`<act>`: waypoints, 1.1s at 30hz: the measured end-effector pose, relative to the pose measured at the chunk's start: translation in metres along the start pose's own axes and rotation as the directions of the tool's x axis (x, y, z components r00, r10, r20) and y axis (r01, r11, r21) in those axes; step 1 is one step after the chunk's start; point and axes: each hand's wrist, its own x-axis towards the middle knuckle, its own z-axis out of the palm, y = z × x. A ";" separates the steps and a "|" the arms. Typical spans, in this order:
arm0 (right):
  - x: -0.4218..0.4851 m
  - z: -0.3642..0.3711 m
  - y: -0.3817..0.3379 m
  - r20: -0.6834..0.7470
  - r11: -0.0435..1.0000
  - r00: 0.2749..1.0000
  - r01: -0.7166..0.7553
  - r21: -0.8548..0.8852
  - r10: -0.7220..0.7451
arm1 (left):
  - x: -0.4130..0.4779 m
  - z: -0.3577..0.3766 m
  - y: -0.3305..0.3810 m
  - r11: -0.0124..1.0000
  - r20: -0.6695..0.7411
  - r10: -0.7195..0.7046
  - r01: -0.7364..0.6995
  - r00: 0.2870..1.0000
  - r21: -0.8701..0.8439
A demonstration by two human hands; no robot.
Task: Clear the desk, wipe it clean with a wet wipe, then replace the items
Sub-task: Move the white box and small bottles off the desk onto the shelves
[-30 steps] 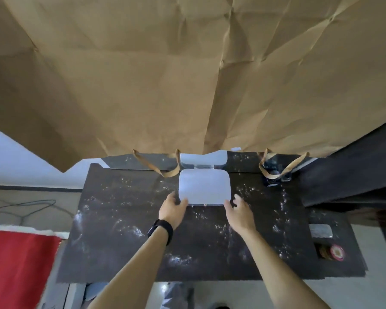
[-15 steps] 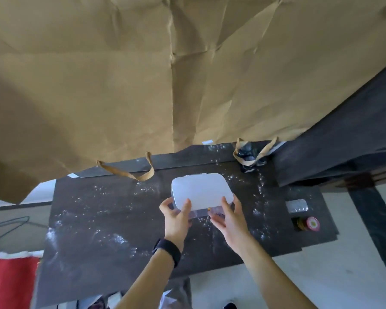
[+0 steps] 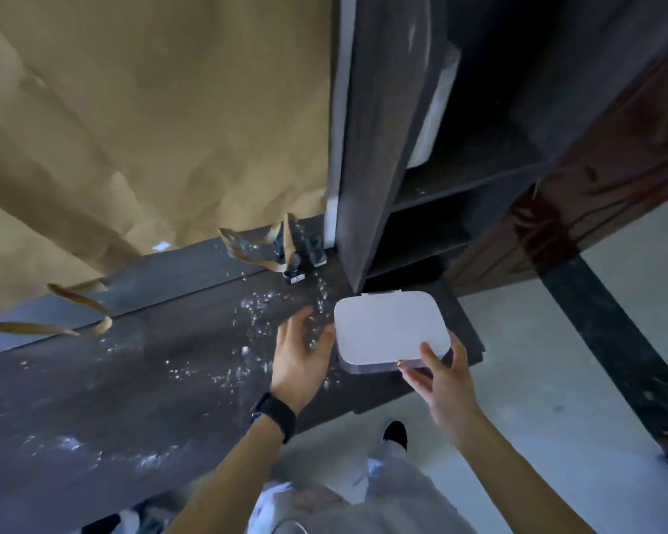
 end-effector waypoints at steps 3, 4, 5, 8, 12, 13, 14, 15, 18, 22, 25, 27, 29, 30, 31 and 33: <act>0.032 -0.045 -0.020 0.019 0.992 0.997 -0.074 0.105 0.072 | 0.000 0.032 0.048 0.907 -0.248 0.356 -0.269 0.901 0.324; 0.042 -0.054 -0.028 0.012 0.986 0.996 -0.090 0.142 0.090 | 0.003 0.038 0.062 0.808 -0.284 0.501 -0.324 0.817 0.492; 0.055 -0.061 -0.035 0.015 0.982 0.996 -0.091 0.166 0.090 | 0.009 0.040 0.073 0.687 -0.290 0.628 -0.340 0.722 0.642; 0.097 -0.066 -0.057 0.091 0.982 0.996 -0.033 0.185 0.017 | 0.030 0.038 0.118 0.350 -0.153 0.850 -0.323 0.505 0.879; 0.139 -0.051 -0.074 0.176 0.982 0.984 -0.025 0.188 -0.008 | 0.053 0.036 0.156 0.140 -0.053 0.914 -0.190 0.402 0.972; 0.146 -0.044 -0.076 0.186 0.980 0.983 -0.035 0.197 -0.003 | 0.057 0.036 0.160 0.117 -0.049 0.917 -0.150 0.396 0.982; 0.152 -0.038 -0.078 0.198 0.977 0.980 -0.050 0.208 0.008 | 0.061 0.036 0.160 0.106 -0.051 0.923 -0.125 0.382 0.986; 0.158 -0.031 -0.079 0.210 0.972 0.977 -0.067 0.227 0.018 | 0.062 0.037 0.160 0.093 -0.049 0.926 -0.100 0.375 0.991; 0.175 -0.015 -0.082 0.227 0.979 0.973 -0.076 0.189 0.031 | 0.064 0.040 0.157 0.069 -0.055 0.925 -0.023 0.376 0.997; 0.189 0.001 -0.088 0.133 0.927 0.991 0.079 -0.367 -0.032 | 0.060 0.044 0.159 0.070 -0.077 0.918 0.031 0.389 0.997; 0.196 0.008 -0.098 0.069 0.846 0.989 0.147 -0.513 -0.130 | 0.058 0.047 0.160 0.102 -0.111 0.912 0.044 0.396 0.994; 0.202 0.012 -0.098 0.100 0.847 0.988 0.151 -0.509 -0.116 | 0.055 0.051 0.162 0.132 -0.142 0.904 0.053 0.404 0.990; 0.214 0.014 -0.091 0.141 0.890 0.988 0.125 -0.438 -0.069 | 0.053 0.056 0.165 0.199 -0.192 0.885 0.029 0.424 0.980; 0.223 0.014 -0.085 0.148 0.916 0.989 0.083 -0.393 -0.026 | 0.050 0.061 0.166 0.248 -0.225 0.869 0.004 0.442 0.969; 0.230 0.013 -0.081 0.167 0.935 0.986 0.050 -0.352 0.011 | 0.046 0.067 0.166 0.304 -0.257 0.848 -0.028 0.464 0.952; 0.226 0.003 -0.084 0.232 0.939 0.972 0.052 -0.340 0.030 | 0.036 0.085 0.158 0.408 -0.292 0.799 -0.118 0.525 0.905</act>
